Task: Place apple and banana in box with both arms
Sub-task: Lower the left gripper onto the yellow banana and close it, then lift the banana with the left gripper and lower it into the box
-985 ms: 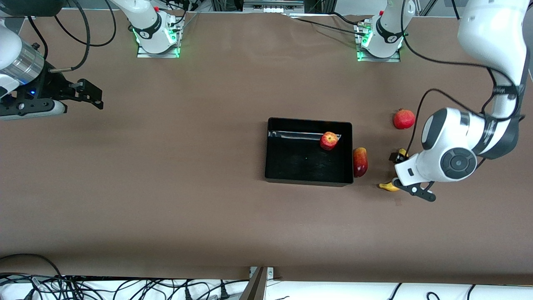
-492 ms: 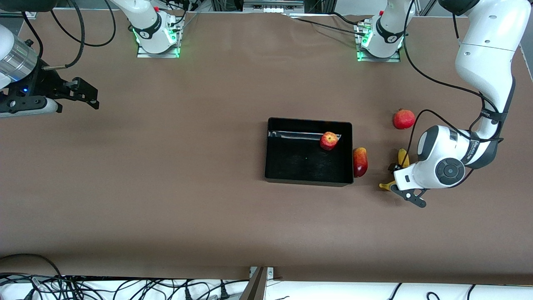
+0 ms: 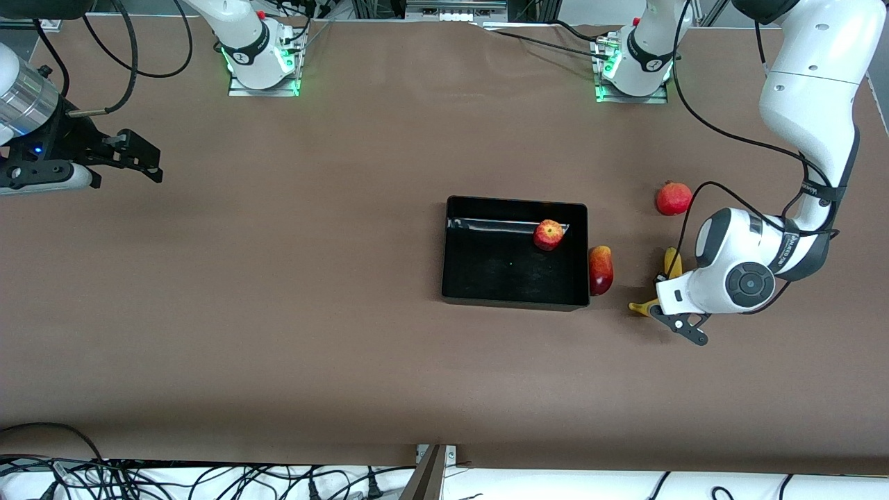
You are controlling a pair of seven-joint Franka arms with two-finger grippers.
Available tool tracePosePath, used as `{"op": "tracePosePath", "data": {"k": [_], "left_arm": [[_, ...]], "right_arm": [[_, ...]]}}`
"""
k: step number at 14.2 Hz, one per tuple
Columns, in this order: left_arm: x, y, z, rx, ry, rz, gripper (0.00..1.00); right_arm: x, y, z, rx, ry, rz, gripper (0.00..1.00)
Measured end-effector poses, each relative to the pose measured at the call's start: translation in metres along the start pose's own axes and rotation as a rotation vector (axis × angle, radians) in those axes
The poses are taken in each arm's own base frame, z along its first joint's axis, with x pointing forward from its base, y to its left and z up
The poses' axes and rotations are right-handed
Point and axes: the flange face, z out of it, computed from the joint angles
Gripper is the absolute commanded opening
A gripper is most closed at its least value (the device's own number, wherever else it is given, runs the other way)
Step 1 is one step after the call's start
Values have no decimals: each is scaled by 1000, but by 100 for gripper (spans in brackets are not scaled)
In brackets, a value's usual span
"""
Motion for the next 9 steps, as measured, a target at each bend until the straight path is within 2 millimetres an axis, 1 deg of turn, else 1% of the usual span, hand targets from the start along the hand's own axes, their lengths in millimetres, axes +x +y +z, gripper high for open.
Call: {"op": "tracePosePath", "data": {"k": [1,2,3,4,5,6,7,8,9], "left_arm": [[0,-1,-9,4,-1,-2,0],[1,-1,-26,6,-10,-5,0],[2,2,-52,2,-27,-13,0],[5,12,-86,-18,-43,-39,0],[7,27,-121,-48,-58,-91,0],[11,49,-152,-89,-66,-162,0],[18,78,-177,-128,-70,-242,0],[27,111,-192,-154,-68,-308,0],[38,147,-199,-168,-70,-359,0]], "right_arm": [[0,0,0,0,0,0,100],[0,0,0,0,0,0,100],[0,0,0,0,0,0,100],[0,0,0,0,0,0,100],[0,0,0,0,0,0,100],[0,0,0,0,0,0,100],[0,0,0,0,0,0,100],[0,0,0,0,0,0,100],[0,0,0,0,0,0,100]]}}
